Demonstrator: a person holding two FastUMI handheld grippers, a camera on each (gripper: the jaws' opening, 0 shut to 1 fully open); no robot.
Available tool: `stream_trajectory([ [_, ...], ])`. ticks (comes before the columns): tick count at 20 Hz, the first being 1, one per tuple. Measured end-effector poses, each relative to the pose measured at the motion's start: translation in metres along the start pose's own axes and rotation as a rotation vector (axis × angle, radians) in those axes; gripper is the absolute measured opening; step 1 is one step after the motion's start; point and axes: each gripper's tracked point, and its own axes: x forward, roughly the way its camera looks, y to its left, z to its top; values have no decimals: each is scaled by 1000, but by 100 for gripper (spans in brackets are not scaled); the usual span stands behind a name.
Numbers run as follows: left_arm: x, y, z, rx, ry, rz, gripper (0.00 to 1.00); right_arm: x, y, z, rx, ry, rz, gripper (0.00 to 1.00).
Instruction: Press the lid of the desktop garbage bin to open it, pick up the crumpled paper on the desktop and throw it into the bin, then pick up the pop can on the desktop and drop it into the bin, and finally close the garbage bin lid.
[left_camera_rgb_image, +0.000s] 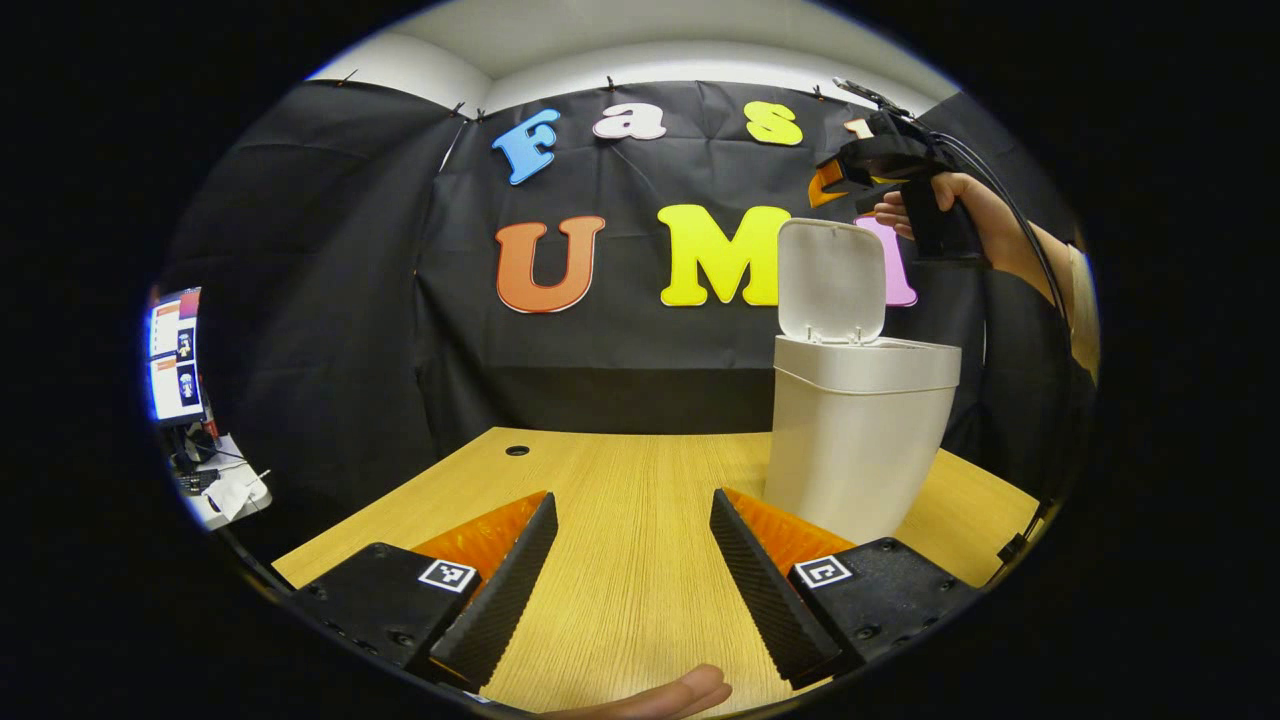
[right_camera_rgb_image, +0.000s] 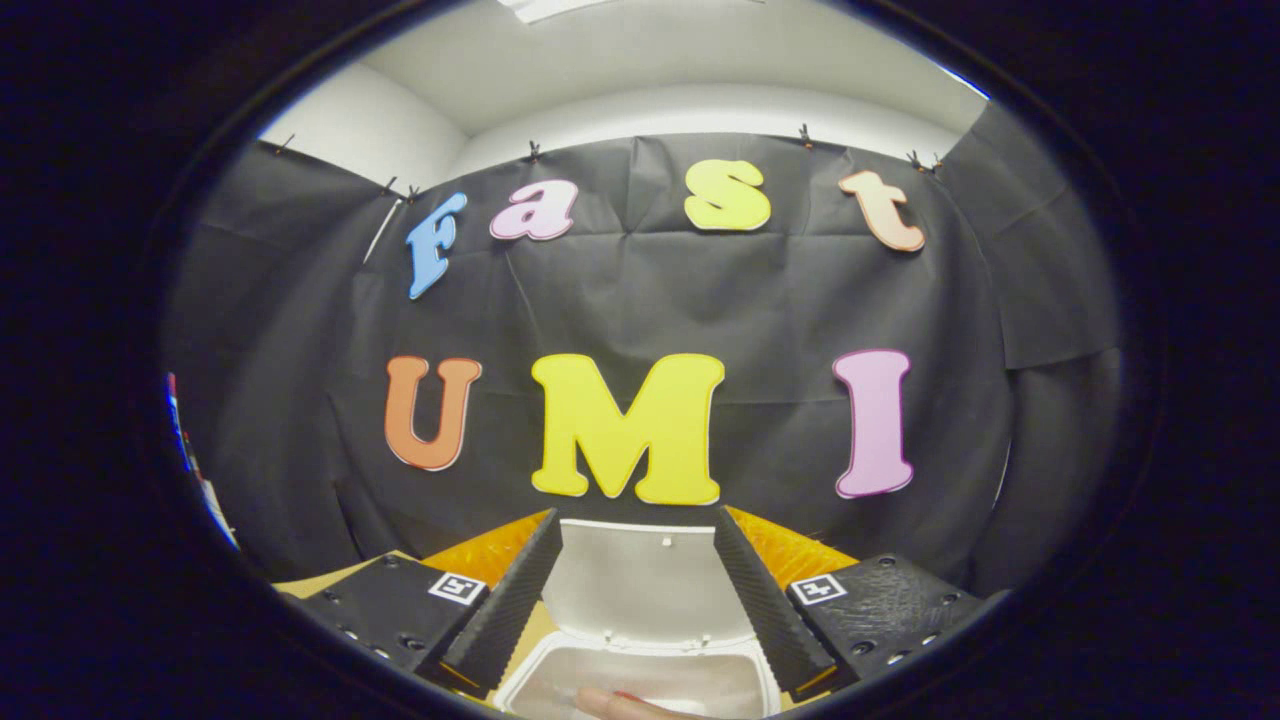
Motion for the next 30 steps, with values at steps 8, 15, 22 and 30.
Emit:
stream_trajectory([
  [8, 7, 14, -9, -29, 34, 25, 99, 47, -26, -16, 23, 69, -92, 96],
  [15, 3, 0, -4, -16, 11, -14, 99, 15, -31, -23, 49, 140, -69, 96],
  [22, 2, -1, -3, 7, 15, -8, 99, -23, -27, -43, -1, 215, -26, 95],
  [30, 5, -14, -9, 32, 16, -16, 99, -58, -18, -111, 45, 447, -8, 94],
])
